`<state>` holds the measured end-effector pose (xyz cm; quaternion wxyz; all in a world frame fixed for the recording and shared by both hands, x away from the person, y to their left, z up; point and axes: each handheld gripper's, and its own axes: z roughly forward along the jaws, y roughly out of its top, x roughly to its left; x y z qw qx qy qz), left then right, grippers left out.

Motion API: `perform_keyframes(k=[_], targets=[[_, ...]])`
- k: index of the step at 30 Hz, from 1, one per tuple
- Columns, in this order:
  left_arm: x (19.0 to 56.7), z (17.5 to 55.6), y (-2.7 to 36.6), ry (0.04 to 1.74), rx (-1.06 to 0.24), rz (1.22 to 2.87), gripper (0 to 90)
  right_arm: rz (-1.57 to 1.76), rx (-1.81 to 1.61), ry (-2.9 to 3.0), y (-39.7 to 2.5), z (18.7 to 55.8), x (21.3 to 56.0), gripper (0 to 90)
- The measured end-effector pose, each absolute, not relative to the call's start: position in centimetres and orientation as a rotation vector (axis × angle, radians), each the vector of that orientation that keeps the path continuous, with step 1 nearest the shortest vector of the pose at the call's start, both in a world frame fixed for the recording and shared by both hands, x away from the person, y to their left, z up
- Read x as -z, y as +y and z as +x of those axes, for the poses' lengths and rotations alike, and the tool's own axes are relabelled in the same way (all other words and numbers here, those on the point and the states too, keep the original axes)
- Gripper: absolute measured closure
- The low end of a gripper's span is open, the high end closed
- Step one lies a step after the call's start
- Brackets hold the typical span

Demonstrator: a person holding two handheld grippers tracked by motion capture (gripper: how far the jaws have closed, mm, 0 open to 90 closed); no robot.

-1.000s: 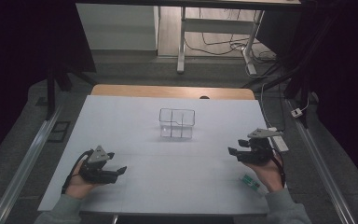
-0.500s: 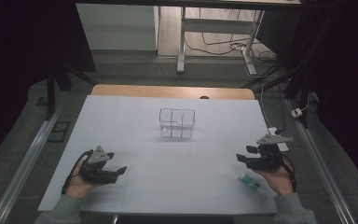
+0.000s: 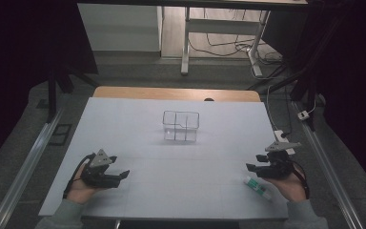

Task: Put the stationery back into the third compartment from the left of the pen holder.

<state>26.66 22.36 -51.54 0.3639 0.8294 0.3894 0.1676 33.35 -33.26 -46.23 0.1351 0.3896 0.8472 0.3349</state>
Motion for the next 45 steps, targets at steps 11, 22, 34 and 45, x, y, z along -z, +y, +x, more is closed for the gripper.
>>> perform_keyframes(k=[11,22,34,45], targets=[[51.5,26.6,22.3,0.996,-0.431,2.138,24.8,1.094,-0.844,2.565,-32.9,32.6,46.3,38.6],[51.5,26.6,22.2,0.994,-0.432,2.138,24.7,1.082,-0.747,2.644,-33.5,30.8,46.7,37.7],[51.5,26.6,22.2,0.996,-0.432,2.138,24.7,1.06,-0.62,2.741,-33.3,30.3,48.1,43.0],[51.5,26.5,22.1,0.997,-0.438,2.14,24.6,1.047,-0.553,2.785,-33.4,30.3,48.4,58.9]])
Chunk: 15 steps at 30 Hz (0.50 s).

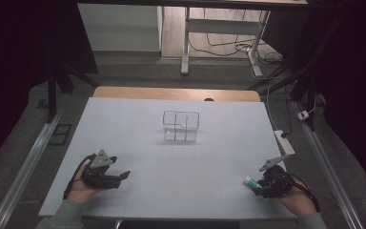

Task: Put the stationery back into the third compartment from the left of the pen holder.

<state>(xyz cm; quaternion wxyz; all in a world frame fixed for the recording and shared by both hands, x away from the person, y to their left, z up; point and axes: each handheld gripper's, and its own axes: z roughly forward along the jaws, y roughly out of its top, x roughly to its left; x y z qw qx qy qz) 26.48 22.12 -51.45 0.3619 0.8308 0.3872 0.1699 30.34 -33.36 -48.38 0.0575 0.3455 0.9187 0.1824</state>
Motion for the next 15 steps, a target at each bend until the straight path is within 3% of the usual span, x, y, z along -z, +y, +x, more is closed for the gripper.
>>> perform_keyframes(k=[3,15], targets=[[51.49,26.5,22.14,1.001,-0.437,2.139,24.6,1.03,-0.533,2.792,-33.24,30.41,48.54,64.3],[51.64,26.61,22.17,0.994,-0.438,2.147,24.5,0.994,-0.499,2.806,-32.87,30.5,48.73,65.3]])
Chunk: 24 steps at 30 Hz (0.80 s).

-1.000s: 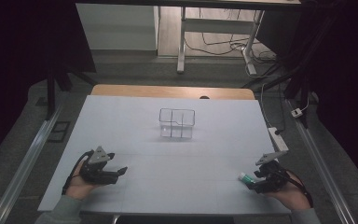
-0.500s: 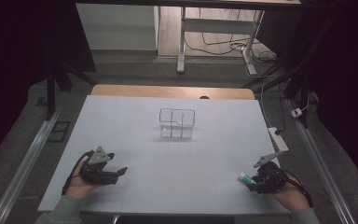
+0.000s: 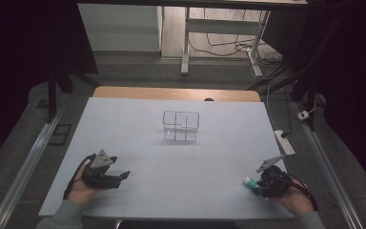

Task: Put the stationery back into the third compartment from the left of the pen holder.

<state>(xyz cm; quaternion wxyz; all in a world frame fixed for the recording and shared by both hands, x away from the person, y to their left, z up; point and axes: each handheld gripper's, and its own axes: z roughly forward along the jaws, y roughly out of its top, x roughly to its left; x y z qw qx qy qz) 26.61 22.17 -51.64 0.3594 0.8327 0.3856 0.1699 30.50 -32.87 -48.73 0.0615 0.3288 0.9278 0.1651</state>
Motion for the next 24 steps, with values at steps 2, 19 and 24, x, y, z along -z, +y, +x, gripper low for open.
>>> perform_keyframes(k=[2,19,24], targets=[[51.7,26.6,22.2,0.992,-0.437,2.148,24.5,0.994,-0.488,2.81,-32.8,30.5,48.8,65.3],[51.5,26.7,22.0,0.989,-0.462,2.132,25.1,1.046,-0.659,2.704,-33.0,31.2,47.4,65.8],[51.2,26.6,21.6,0.972,-0.483,2.136,25.8,1.049,-0.725,2.681,-32.0,31.8,46.9,65.8]])
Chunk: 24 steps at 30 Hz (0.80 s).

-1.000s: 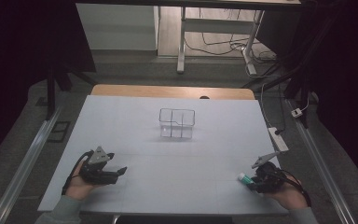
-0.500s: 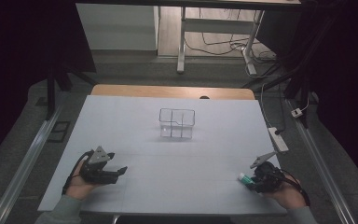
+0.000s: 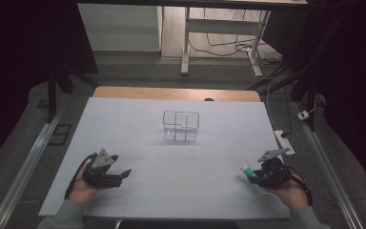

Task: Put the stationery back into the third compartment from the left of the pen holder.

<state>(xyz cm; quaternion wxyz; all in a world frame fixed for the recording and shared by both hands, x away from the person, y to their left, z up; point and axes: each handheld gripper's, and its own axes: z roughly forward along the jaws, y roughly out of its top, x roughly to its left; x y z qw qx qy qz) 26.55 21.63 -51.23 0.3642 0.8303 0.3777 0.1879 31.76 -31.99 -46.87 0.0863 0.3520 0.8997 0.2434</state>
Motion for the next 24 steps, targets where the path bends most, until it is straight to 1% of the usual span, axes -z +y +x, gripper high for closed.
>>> perform_keyframes(k=[8,24], targets=[[50.9,26.4,21.0,0.934,-0.485,2.151,25.9,1.003,-0.846,2.688,-29.7,32.6,46.4,65.8],[50.7,26.7,20.7,0.957,-0.492,2.133,25.1,0.971,-0.914,2.722,-26.4,34.3,46.7,65.7]])
